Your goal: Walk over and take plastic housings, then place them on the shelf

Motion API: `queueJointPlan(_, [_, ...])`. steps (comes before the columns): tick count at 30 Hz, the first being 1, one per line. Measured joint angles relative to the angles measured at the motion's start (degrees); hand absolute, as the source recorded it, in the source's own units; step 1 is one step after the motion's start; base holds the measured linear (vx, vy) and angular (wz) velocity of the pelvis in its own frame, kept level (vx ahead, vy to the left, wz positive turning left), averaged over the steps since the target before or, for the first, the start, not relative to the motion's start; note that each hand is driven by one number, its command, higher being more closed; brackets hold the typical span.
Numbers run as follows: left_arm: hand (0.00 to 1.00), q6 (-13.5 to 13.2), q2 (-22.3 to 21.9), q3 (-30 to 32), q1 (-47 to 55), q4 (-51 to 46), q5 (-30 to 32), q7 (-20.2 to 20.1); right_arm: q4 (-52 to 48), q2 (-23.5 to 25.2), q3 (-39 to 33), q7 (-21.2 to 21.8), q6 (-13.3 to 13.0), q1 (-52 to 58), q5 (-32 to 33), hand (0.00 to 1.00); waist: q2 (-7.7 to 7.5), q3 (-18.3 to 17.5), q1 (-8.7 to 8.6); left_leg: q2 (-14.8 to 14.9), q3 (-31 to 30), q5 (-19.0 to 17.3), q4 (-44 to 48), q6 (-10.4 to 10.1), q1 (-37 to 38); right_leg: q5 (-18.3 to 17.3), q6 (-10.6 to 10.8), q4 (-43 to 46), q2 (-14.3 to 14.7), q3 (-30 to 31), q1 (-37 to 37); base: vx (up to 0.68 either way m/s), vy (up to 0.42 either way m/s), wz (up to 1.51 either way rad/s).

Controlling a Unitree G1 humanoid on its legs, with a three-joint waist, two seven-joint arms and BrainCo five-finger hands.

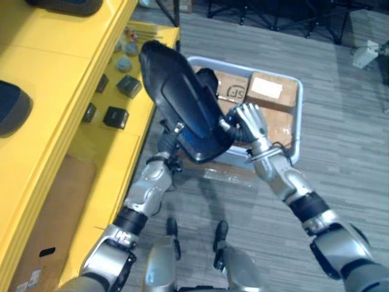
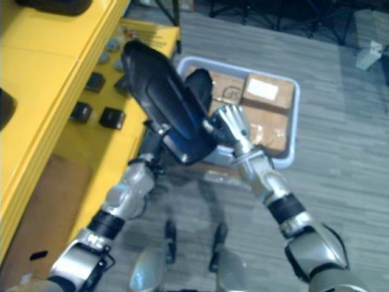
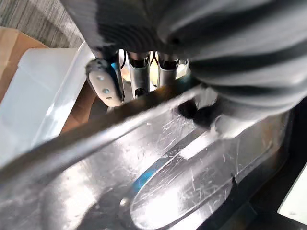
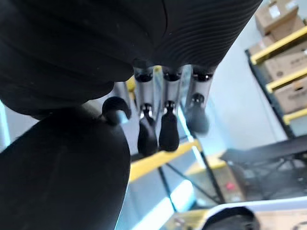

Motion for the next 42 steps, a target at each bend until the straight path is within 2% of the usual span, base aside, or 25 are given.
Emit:
queueJointPlan(7, [1.0, -3.24, -3.73, 1.57, 4.4, -4.28, 13.6, 6.95, -4.5, 3.35, -3.27, 0.06, -0.2, 7.89, 11.21, 0.0, -0.01, -0.04, 0.01, 0.24, 0.13, -0.54, -0.16, -0.24, 1.7, -0.88, 0.15, 0.56, 0.09, 0.12, 1.26, 0.0, 0.001, -0.01])
queueJointPlan(10, [1.0, -3.36, -4.47, 1.74, 6.01, -4.98, 18.6, 9.65, -6.99, 5.06, -5.03, 0.08, -0.07, 10.37, 14.89, 0.0, -0.05, -0.07, -0.06, 0.21, 0.37, -0.58, -0.91, -0.33, 3.49, -0.94, 0.19, 0.25, 0.14, 0.34, 2.69, 0.02, 0.005, -0.03])
queueJointPlan(16, [1.0, -3.63, -4.83, 2.07, 9.02, -5.87, 24.77, 14.36, -11.92, 7.51, -6.99, 0.03, -0.05, 12.59, 19.28, 0.0, -0.35, -0.88, -0.09, 0.36, 1.3, -0.7, -1.53, -0.48, 4.44, -1.01, 0.33, -0.24, 0.36, 1.46, 3.02, 0.0, 0.006, -0.09])
queueJointPlan(18, [1.0, -3.57, -4.94, 2.18, 10.69, -5.89, 28.59, 16.31, -13.02, 8.5, -8.01, 0.03, -0.04, 14.35, 21.82, 0.0, -0.76, -1.94, -0.13, 0.32, 1.48, -0.68, -2.04, -0.5, 4.78, -1.01, 0.34, -0.41, 0.37, 1.59, 3.08, 0.02, 0.004, -0.05])
queueJointPlan(21, [1.0, -3.36, -6.56, 3.65, 12.72, -5.95, 34.22, 19.18, -15.74, 9.42, -11.08, 0.72, -0.35, 15.52, 28.94, 0.0, -1.11, -3.42, -0.17, 0.07, 1.55, -0.61, -2.73, -0.55, 5.32, -1.03, 0.37, -0.49, 0.22, 1.62, 3.24, 0.02, 0.007, -0.02])
queueJointPlan(23, [1.0, -3.36, -7.9, 6.08, 14.59, -6.96, 37.96, 21.69, -20.48, 10.72, -15.36, 1.68, -3.0, 17.61, 37.32, 0.0, -1.07, -4.24, -0.24, -0.15, 1.57, -0.55, -3.03, -0.49, 5.54, -1.07, 0.44, -0.51, 0.05, 1.61, 3.27, 0.0, 0.0, 0.0])
queueJointPlan(26, [1.0, -3.76, -8.75, 8.65, 17.48, -8.25, 40.35, 23.69, -24.46, 11.93, -19.98, 2.8, -5.53, 22.23, 43.59, 0.0, -0.97, -4.93, -0.36, -0.47, 1.68, -0.57, -3.71, -0.49, 6.88, -1.26, 0.69, -0.78, -0.01, 1.63, 4.34, 0.0, 0.0, 0.0])
queueJointPlan(29, [1.0, -6.74, -8.91, 11.11, 22.25, -10.08, 41.95, 25.7, -26.8, 13.96, -24.51, 4.51, -8.57, 31.34, 48.94, 0.0, -0.83, -7.18, -1.36, -1.01, 1.86, -0.59, -5.24, -0.45, 7.94, -1.68, 1.12, -1.21, -0.35, 1.68, 4.88, 0.01, 0.01, -0.02])
queueJointPlan(32, [1.0, -11.86, -8.92, 12.79, 26.66, -13.54, 41.85, 25.99, -26.8, 16.49, -28.85, 5.58, -10.29, 39.36, 52.84, 0.0, -0.1, -8.54, -2.05, -1.27, 3.27, -0.64, -6.46, -0.45, 9.23, -2.14, 1.31, -1.35, -0.86, 2.44, 4.95, 0.03, 0.041, -0.19])
queueJointPlan(34, [1.0, -16.64, -10.12, 13.94, 28.98, -15.58, 41.72, 25.19, -26.39, 18.76, -32.1, 6.9, -10.92, 43.67, 54.94, 0.0, 0.89, -10.1, -3.38, -1.53, 3.6, -0.6, -7.19, -0.34, 9.5, -2.03, 1.54, -1.9, -0.98, 2.9, 4.97, 0.04, 0.026, -0.11])
queueJointPlan(36, [1.0, -19.29, -11.06, 14.99, 29.87, -17.03, 41.66, 23.44, -25.81, 19.78, -34.25, 8.35, -12.19, 45.41, 55.26, 0.0, 1.38, -10.56, -3.48, -1.49, 4.38, -0.6, -7.51, -0.33, 10.21, -1.9, 1.68, -2.09, -0.95, 3.36, 5.17, 0.04, 0.011, -0.16])
queueJointPlan(37, [1.0, -21.68, -11.34, 15.47, 30.69, -18.73, 41.25, 21.4, -25.06, 19.99, -36.23, 10.6, -12.83, 46.22, 55.9, 0.0, 1.76, -10.98, -4.11, -1.55, 4.49, -0.57, -8.08, -0.34, 11.11, -1.84, 1.76, -2.21, -0.94, 3.47, 5.78, 0.05, 0.01, -0.11])
queueJointPlan(40, [1.0, -23.85, -11.21, 17.43, 31.88, -22.69, 41.16, 18.04, -23.72, 19.95, -37.62, 13.91, -13.04, 46.07, 56.14, 0.0, 1.99, -12.09, -4.73, -1.64, 4.49, -0.51, -9.16, -0.43, 12.88, -1.86, 1.78, -2.84, -0.86, 3.4, 7.38, 0.02, 0.006, -0.01])
queueJointPlan(42, [1.0, -24.07, -11.06, 19.34, 32.7, -25.8, 39.94, 15.94, -23.71, 19.9, -37.48, 15.51, -13.08, 45.78, 56.14, 0.0, 2.23, -12.51, -4.73, -1.74, 4.1, -0.52, -9.29, -0.43, 13.54, -1.88, 1.82, -3.32, -0.89, 2.94, 8.52, 0.01, 0.012, 0.09])
